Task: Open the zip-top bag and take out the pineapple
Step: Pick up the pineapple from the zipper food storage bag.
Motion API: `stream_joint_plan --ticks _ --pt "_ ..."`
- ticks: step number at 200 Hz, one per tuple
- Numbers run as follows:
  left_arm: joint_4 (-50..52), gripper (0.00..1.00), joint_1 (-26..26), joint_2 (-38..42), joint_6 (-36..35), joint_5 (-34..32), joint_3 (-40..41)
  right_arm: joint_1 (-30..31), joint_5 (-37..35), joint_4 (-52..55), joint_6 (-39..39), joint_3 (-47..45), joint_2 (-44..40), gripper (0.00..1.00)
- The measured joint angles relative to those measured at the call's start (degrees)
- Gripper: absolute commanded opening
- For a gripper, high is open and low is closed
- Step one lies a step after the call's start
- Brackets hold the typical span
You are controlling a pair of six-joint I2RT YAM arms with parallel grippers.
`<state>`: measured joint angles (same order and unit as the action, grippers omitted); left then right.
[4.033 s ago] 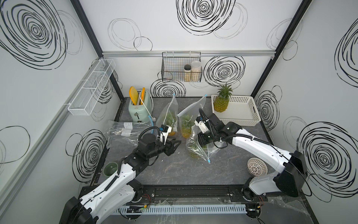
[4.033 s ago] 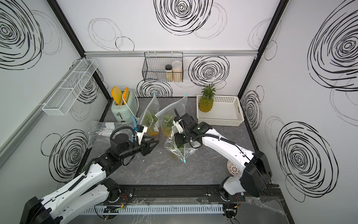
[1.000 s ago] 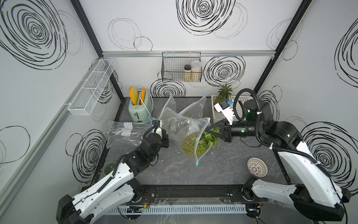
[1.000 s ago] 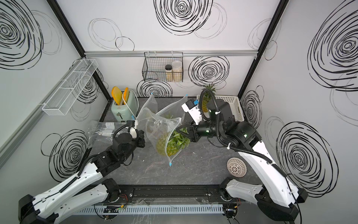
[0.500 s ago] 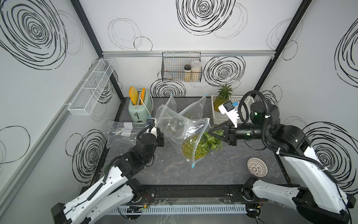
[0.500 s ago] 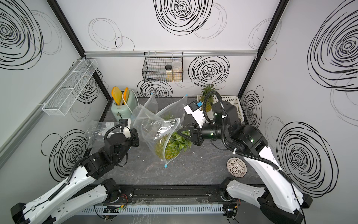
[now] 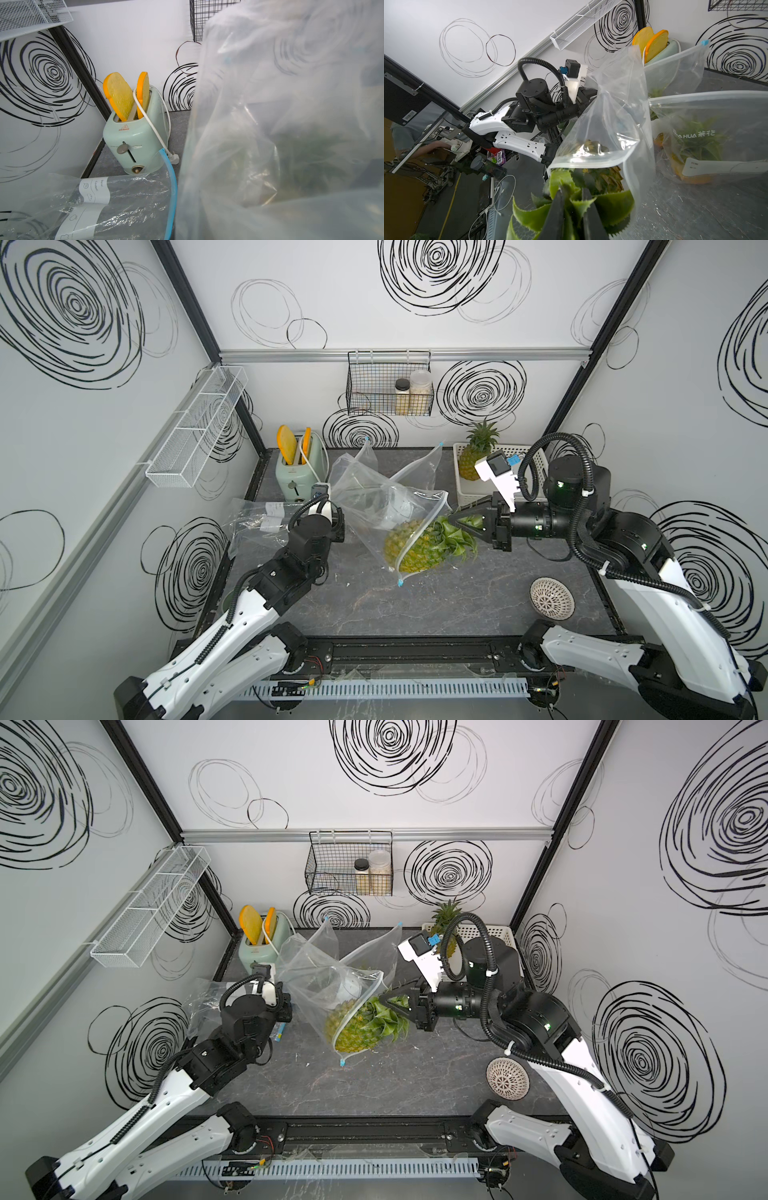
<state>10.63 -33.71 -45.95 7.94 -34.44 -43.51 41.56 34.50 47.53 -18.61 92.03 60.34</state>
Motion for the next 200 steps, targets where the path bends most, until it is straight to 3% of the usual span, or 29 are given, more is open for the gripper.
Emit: stream_joint_plan --ticks 29,85,130,200 --pt "-0.7 0.0 3.5 -0.5 -1.3 -0.6 0.0 0.0 0.1 0.6 0.0 -0.3 -0.7 0.0" --pt "-1.8 0.0 5.1 -0.7 -1.6 0.2 0.1 0.0 0.3 0.1 0.0 -1.9 -1.2 0.0" --pt "-1.7 0.0 8.5 -0.3 -1.5 3.6 -0.2 0.0 0.5 0.3 0.8 -2.2 -0.6 0.0" --pt "-1.3 0.0 9.7 0.9 -0.7 6.3 -5.9 0.0 1.1 3.9 3.1 -4.7 -0.5 0.0"
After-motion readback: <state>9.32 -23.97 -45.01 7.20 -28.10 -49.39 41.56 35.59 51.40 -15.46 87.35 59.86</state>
